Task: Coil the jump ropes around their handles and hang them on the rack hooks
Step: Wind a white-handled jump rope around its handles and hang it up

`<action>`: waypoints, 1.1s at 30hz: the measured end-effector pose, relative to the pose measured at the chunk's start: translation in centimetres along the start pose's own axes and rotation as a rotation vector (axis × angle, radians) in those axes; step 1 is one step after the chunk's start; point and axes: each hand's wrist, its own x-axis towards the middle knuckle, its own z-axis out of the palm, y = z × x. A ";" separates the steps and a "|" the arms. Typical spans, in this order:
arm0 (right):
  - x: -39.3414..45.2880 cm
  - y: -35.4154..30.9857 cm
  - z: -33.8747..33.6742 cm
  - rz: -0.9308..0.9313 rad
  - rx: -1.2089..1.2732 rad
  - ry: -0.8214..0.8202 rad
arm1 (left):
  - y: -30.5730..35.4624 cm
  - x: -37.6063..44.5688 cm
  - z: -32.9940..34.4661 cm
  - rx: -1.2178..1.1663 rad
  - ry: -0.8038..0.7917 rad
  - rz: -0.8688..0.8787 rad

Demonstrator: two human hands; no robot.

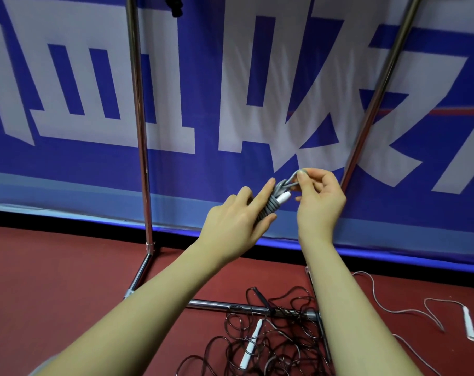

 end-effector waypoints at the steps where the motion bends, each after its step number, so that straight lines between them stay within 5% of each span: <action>1: -0.1 -0.5 0.0 -0.009 0.017 -0.002 | 0.0 0.1 -0.3 -0.001 0.018 -0.006; 15: -1.3 -9.8 2.6 -0.216 0.073 -0.151 | -0.5 4.1 -7.4 0.070 0.216 -0.016; 33: 14.5 -21.6 16.4 -0.452 0.004 -0.201 | -8.3 24.0 -13.4 0.151 0.415 -0.089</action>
